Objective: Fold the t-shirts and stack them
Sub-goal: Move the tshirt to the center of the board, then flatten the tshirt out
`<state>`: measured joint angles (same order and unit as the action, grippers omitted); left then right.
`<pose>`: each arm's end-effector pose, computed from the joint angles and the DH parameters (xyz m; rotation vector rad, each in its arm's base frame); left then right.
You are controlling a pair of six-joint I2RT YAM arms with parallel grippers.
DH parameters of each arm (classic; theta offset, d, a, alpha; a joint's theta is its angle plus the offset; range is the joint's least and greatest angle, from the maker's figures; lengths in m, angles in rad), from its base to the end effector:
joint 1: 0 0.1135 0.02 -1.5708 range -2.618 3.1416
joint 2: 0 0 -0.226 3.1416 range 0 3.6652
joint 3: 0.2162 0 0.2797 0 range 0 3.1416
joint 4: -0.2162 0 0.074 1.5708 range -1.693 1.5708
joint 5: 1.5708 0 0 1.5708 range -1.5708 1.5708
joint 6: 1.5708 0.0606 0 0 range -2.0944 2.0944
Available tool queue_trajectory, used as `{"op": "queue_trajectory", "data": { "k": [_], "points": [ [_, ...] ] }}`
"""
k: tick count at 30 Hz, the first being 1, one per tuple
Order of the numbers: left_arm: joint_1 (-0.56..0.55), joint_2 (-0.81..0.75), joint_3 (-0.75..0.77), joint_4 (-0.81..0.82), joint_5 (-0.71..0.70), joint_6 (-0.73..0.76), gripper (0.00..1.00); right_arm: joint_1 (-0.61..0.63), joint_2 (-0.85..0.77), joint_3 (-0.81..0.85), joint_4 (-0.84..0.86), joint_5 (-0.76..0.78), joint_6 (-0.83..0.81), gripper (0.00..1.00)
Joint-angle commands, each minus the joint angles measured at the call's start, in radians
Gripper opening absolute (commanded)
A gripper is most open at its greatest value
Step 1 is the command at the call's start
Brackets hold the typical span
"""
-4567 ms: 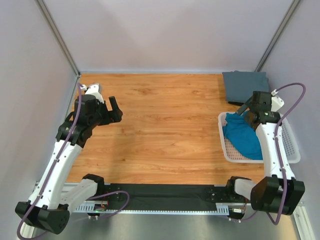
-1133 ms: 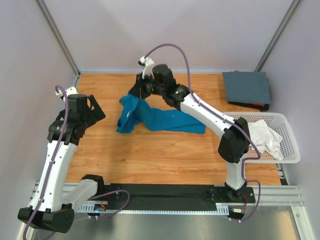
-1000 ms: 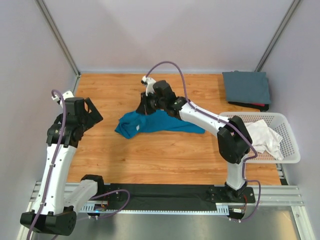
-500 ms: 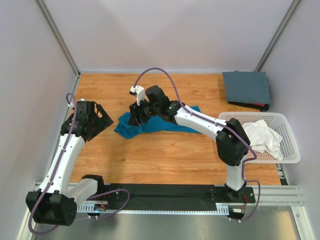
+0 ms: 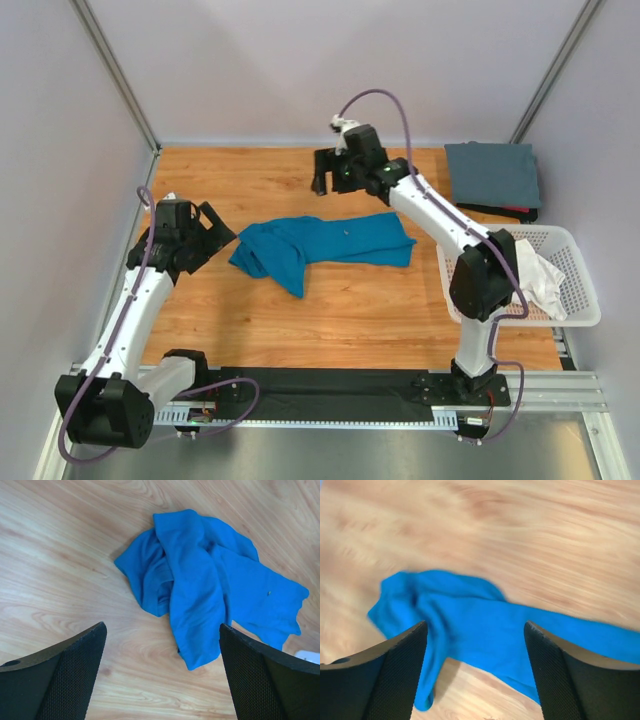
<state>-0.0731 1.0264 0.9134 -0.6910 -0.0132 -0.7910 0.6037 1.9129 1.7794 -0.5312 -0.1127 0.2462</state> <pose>0.2739 -0.0193 0.2387 -0.8530 2.2552 -0.3928 0.3915 0.2782 0.2667 -0.4701 2.2475 0.5786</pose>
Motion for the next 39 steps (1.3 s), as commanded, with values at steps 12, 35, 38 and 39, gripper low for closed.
{"op": "queue_trajectory", "data": {
  "k": [12, 35, 38, 39],
  "points": [
    [-0.013, 0.351, 0.025, 0.307, 0.072, -0.073, 0.94, -0.208, -0.012, -0.167, -0.018, 0.15, 0.257, 0.73],
    [-0.04, 0.698, 0.199, 0.584, 0.021, -0.075, 0.26, -0.315, 0.049, -0.141, -0.061, 0.179, 0.257, 0.69],
    [-0.039, 0.687, 0.281, 0.542, -0.014, 0.022, 0.0, -0.317, 0.057, -0.129, -0.067, 0.177, 0.262, 0.67],
    [-0.037, 0.69, 0.306, 0.539, -0.014, 0.056, 0.0, -0.318, 0.057, -0.127, -0.069, 0.177, 0.265, 0.67]
  ]
}}
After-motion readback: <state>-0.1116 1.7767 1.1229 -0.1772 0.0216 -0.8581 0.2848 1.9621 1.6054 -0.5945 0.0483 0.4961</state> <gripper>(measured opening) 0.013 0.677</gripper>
